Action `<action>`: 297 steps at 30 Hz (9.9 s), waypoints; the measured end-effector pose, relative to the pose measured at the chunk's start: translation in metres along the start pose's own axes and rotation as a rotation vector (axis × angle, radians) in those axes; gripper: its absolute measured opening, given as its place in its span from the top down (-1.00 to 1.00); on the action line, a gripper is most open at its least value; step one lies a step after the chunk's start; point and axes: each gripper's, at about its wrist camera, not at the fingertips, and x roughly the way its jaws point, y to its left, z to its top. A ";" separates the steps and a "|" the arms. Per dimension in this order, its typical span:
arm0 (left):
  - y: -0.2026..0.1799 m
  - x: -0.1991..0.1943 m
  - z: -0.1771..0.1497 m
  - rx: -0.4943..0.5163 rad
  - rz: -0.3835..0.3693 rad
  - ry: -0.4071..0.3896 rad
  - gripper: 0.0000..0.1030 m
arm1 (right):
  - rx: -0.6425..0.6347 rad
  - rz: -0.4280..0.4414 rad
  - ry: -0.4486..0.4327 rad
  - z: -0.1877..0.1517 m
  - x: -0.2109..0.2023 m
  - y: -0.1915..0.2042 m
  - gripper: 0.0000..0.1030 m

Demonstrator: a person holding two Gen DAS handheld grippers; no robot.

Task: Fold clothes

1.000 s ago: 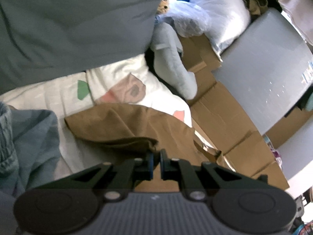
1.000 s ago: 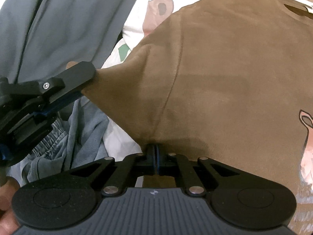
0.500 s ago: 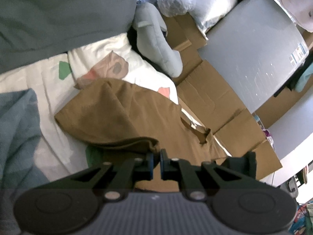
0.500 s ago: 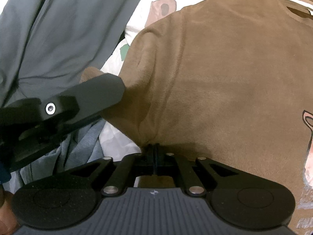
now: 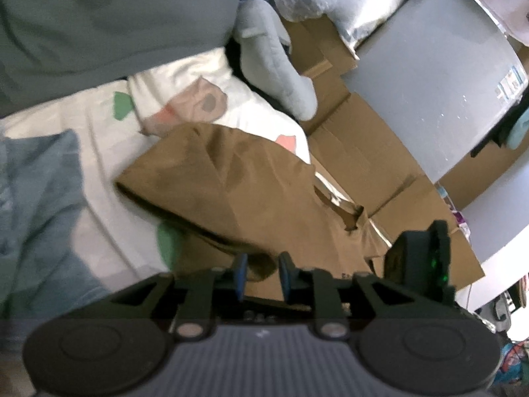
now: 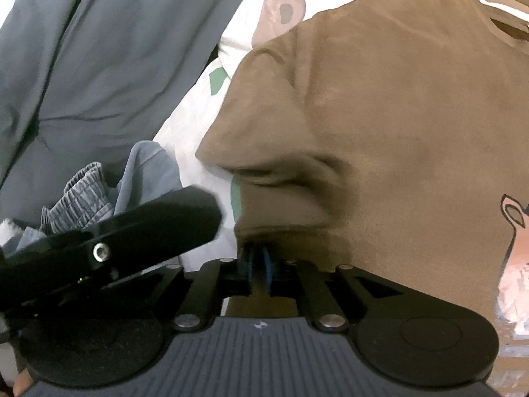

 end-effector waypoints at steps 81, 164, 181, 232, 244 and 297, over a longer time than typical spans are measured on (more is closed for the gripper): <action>0.037 0.075 0.039 0.169 0.418 0.075 0.47 | -0.140 -0.223 -0.056 -0.014 -0.077 -0.029 0.17; -0.035 0.185 0.193 0.301 0.200 0.265 0.04 | -0.272 -0.121 -0.337 0.077 -0.082 -0.044 0.97; -0.047 0.229 0.188 0.373 0.315 0.411 0.98 | -0.105 -0.092 -0.306 0.061 -0.078 -0.086 0.97; -0.056 0.226 0.161 0.393 0.380 0.421 0.99 | 0.211 -0.026 -0.329 0.058 -0.049 -0.166 0.98; -0.054 0.228 0.155 0.398 0.427 0.362 0.96 | 0.280 -0.029 -0.339 0.058 -0.049 -0.185 0.80; -0.038 0.050 0.030 0.158 0.303 0.071 0.56 | -0.024 -0.215 -0.298 0.043 -0.079 -0.161 0.20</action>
